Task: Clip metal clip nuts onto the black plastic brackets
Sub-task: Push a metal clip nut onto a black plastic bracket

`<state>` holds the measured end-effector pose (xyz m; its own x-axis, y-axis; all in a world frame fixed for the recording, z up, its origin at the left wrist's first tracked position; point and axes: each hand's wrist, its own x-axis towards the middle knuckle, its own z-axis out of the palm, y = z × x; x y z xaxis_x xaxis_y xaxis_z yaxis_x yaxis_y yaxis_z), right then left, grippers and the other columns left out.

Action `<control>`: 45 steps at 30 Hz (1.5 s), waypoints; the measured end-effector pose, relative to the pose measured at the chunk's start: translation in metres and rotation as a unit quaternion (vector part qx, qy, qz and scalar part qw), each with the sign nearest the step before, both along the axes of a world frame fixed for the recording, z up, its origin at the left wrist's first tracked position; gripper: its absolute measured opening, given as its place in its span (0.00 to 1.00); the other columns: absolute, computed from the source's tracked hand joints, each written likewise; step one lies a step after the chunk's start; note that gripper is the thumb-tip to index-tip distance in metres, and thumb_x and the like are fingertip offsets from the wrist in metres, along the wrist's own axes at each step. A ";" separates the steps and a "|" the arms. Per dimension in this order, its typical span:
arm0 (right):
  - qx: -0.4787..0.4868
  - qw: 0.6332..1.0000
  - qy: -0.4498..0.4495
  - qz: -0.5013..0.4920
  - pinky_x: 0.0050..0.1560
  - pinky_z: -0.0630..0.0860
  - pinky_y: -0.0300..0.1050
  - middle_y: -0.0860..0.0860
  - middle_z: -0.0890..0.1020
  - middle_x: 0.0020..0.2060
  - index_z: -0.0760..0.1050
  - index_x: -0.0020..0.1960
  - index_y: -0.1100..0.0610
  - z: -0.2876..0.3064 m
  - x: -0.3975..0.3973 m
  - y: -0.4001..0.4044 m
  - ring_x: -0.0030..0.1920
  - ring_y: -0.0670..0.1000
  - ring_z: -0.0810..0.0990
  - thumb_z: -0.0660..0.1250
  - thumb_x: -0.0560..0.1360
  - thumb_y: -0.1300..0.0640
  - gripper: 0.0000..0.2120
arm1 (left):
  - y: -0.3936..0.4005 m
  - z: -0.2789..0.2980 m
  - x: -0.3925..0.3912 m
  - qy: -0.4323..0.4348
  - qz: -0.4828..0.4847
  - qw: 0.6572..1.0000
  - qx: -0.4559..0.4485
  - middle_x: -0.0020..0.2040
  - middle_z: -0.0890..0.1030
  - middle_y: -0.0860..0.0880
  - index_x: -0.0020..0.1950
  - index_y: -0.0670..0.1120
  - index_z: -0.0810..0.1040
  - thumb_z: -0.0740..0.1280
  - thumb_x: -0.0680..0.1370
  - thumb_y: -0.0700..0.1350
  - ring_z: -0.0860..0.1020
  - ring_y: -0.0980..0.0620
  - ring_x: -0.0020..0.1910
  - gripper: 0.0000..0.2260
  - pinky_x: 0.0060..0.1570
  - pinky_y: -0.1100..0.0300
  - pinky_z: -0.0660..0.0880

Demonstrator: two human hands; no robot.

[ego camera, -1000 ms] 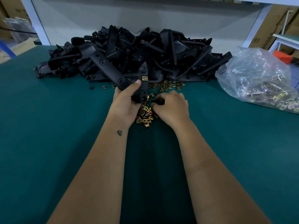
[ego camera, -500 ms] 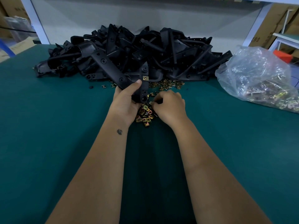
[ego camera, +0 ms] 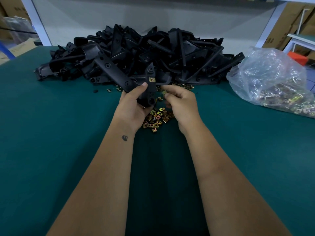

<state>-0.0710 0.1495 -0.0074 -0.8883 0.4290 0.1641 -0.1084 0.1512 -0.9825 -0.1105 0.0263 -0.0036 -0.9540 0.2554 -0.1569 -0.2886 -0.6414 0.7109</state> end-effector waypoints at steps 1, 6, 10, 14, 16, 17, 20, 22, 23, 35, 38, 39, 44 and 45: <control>-0.037 0.999 0.001 0.001 0.45 0.78 0.37 0.44 0.82 0.41 0.82 0.50 0.49 0.001 0.000 0.000 0.40 0.41 0.81 0.65 0.78 0.65 0.13 | 0.000 0.001 0.001 -0.001 -0.006 1.000 -0.006 0.61 0.81 0.45 0.73 0.42 0.69 0.68 0.79 0.40 0.81 0.49 0.54 0.23 0.40 0.57 0.80; -0.198 0.979 0.026 0.029 0.39 0.80 0.41 0.54 0.85 0.38 0.78 0.51 0.60 0.008 0.004 0.002 0.37 0.50 0.85 0.65 0.78 0.68 0.06 | 0.000 0.001 0.001 0.002 -0.025 0.999 -0.020 0.66 0.79 0.44 0.75 0.42 0.68 0.67 0.80 0.41 0.78 0.46 0.64 0.24 0.50 0.53 0.81; -0.206 0.978 0.033 0.024 0.39 0.81 0.42 0.55 0.85 0.42 0.76 0.49 0.58 0.008 0.004 0.001 0.39 0.52 0.85 0.66 0.78 0.67 0.05 | -0.001 0.002 0.001 0.002 -0.032 0.999 -0.013 0.66 0.79 0.43 0.75 0.42 0.68 0.67 0.80 0.40 0.79 0.46 0.62 0.24 0.48 0.53 0.81; -0.182 0.982 0.038 0.009 0.39 0.80 0.42 0.55 0.83 0.40 0.77 0.49 0.57 0.007 0.005 0.003 0.37 0.50 0.83 0.66 0.78 0.66 0.05 | -0.001 0.001 0.001 0.001 -0.040 0.999 -0.004 0.61 0.80 0.44 0.74 0.40 0.68 0.68 0.79 0.39 0.80 0.47 0.55 0.24 0.45 0.54 0.81; -0.218 0.975 0.044 0.019 0.40 0.80 0.42 0.55 0.83 0.38 0.77 0.48 0.59 0.009 0.004 0.004 0.37 0.50 0.84 0.64 0.78 0.68 0.06 | -0.001 0.000 0.000 0.004 -0.046 0.999 -0.006 0.62 0.79 0.42 0.74 0.40 0.68 0.68 0.79 0.38 0.79 0.46 0.56 0.23 0.46 0.54 0.81; -0.235 0.970 0.048 0.026 0.41 0.81 0.42 0.55 0.82 0.38 0.77 0.46 0.60 0.009 0.003 0.004 0.37 0.50 0.84 0.63 0.78 0.69 0.07 | 0.000 0.000 0.000 0.005 -0.048 0.999 -0.005 0.62 0.79 0.42 0.73 0.40 0.69 0.68 0.79 0.38 0.79 0.46 0.56 0.23 0.46 0.54 0.81; -0.229 0.971 0.059 0.035 0.43 0.81 0.43 0.55 0.82 0.39 0.77 0.45 0.61 0.009 0.002 0.004 0.38 0.49 0.83 0.64 0.77 0.69 0.06 | -0.001 -0.002 -0.001 0.013 -0.061 0.998 0.012 0.56 0.79 0.43 0.66 0.43 0.71 0.67 0.78 0.36 0.79 0.47 0.51 0.16 0.44 0.54 0.81; -0.225 0.972 0.058 0.037 0.43 0.81 0.43 0.55 0.81 0.39 0.76 0.48 0.61 0.008 0.003 0.004 0.38 0.49 0.83 0.66 0.76 0.70 0.06 | -0.002 -0.002 -0.001 0.021 -0.069 0.997 0.020 0.54 0.79 0.44 0.63 0.44 0.71 0.66 0.78 0.35 0.80 0.48 0.47 0.14 0.43 0.54 0.81; -0.232 0.970 0.056 0.041 0.43 0.81 0.42 0.55 0.82 0.39 0.76 0.48 0.61 0.008 0.003 0.004 0.38 0.49 0.83 0.67 0.76 0.71 0.07 | -0.002 -0.002 0.000 0.026 -0.073 0.997 0.021 0.54 0.79 0.44 0.63 0.44 0.71 0.65 0.78 0.35 0.81 0.48 0.45 0.14 0.42 0.54 0.80; -0.239 0.962 0.042 0.123 0.40 0.79 0.41 0.52 0.85 0.37 0.82 0.47 0.58 0.010 0.005 0.002 0.37 0.48 0.81 0.66 0.76 0.68 0.09 | -0.004 -0.001 0.003 0.084 -0.095 0.992 -0.005 0.53 0.80 0.46 0.64 0.46 0.71 0.64 0.78 0.34 0.81 0.50 0.45 0.16 0.41 0.56 0.80; -0.245 0.961 0.041 0.123 0.41 0.79 0.42 0.51 0.85 0.37 0.81 0.47 0.58 0.010 0.005 0.003 0.37 0.48 0.82 0.66 0.77 0.68 0.08 | -0.004 -0.001 0.003 0.083 -0.093 0.992 -0.006 0.54 0.80 0.46 0.64 0.46 0.71 0.64 0.78 0.34 0.82 0.51 0.44 0.16 0.41 0.56 0.80; -0.252 0.959 0.041 0.121 0.42 0.79 0.42 0.52 0.85 0.38 0.81 0.47 0.58 0.010 0.005 0.003 0.37 0.49 0.82 0.65 0.77 0.68 0.08 | -0.004 -0.001 0.003 0.082 -0.092 0.992 -0.004 0.54 0.80 0.46 0.64 0.46 0.71 0.64 0.78 0.34 0.82 0.51 0.43 0.16 0.41 0.57 0.80; -0.267 0.956 0.049 0.114 0.41 0.80 0.42 0.53 0.84 0.39 0.80 0.49 0.58 0.009 0.004 0.004 0.37 0.50 0.82 0.65 0.77 0.67 0.08 | -0.004 -0.003 0.002 0.079 -0.094 0.992 0.010 0.56 0.80 0.44 0.66 0.46 0.71 0.65 0.78 0.35 0.82 0.50 0.45 0.17 0.41 0.57 0.79; -0.258 0.958 0.049 0.112 0.42 0.80 0.43 0.53 0.84 0.39 0.80 0.50 0.58 0.009 0.004 0.004 0.38 0.50 0.82 0.65 0.77 0.68 0.08 | -0.004 -0.003 0.002 0.078 -0.094 0.992 0.012 0.55 0.81 0.44 0.66 0.45 0.71 0.65 0.78 0.35 0.82 0.49 0.45 0.17 0.41 0.57 0.79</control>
